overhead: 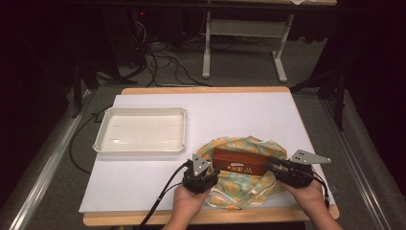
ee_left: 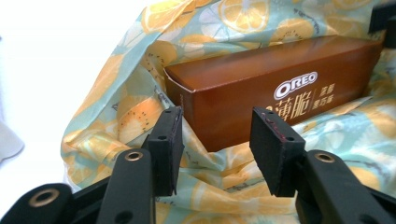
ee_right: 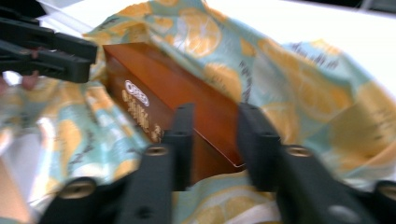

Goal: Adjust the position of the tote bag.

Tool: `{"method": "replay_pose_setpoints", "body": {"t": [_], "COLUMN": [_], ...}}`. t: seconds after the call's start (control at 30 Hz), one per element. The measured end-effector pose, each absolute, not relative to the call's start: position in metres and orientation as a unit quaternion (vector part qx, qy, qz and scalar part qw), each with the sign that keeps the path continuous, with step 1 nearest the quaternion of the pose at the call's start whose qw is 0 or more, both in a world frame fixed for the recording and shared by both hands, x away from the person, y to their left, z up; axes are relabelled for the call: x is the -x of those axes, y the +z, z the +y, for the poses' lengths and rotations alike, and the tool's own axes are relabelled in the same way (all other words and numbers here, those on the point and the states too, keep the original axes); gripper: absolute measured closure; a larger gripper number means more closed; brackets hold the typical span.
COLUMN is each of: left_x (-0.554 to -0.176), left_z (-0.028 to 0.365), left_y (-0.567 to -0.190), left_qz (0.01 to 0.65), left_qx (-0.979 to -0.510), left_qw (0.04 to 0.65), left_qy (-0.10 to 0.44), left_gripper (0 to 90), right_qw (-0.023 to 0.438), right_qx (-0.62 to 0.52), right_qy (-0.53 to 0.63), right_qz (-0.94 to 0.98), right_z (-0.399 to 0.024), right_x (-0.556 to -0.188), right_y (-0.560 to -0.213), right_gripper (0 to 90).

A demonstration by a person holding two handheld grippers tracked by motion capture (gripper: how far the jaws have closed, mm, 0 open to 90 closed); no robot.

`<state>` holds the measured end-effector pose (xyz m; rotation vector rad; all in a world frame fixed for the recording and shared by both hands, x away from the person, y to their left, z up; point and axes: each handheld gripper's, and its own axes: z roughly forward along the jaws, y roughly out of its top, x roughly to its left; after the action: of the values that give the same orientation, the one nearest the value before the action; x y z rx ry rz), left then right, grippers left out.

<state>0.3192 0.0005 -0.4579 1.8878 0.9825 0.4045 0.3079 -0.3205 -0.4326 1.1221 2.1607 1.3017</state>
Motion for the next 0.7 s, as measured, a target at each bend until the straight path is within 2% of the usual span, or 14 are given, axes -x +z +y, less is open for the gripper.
{"method": "replay_pose_setpoints", "body": {"t": [0.07,0.17,0.33,0.47,0.7], "left_x": [-0.321,-0.322,-0.323,-0.324,-0.325], "left_z": [0.000,0.000,0.000,-0.001,-0.001], "left_y": [-0.460,-0.463,-0.464,-0.465,-0.467], "left_qz": [0.403,0.408,0.411,0.410,0.412], "left_qx": [-0.772,-0.772,-0.772,-0.774,-0.774], "left_qw": [0.464,0.459,0.457,0.453,0.453], "left_qy": [0.165,0.164,0.164,0.164,0.162], "left_gripper": [55.3,56.1,57.5,58.3,59.4], "right_qw": [0.200,0.193,0.176,0.159,0.148], "right_qx": [-0.388,-0.383,-0.389,-0.392,-0.375], "right_qy": [0.461,0.450,0.430,0.426,0.429], "right_qz": [0.773,0.783,0.796,0.800,0.808], "right_z": [-0.319,-0.316,-0.320,-0.323,-0.320], "right_x": [-0.310,-0.317,-0.328,-0.333,-0.327], "right_y": [-0.428,-0.426,-0.440,-0.451,-0.455], "right_gripper": [51.6,38.9,26.1,23.6,26.4]}}
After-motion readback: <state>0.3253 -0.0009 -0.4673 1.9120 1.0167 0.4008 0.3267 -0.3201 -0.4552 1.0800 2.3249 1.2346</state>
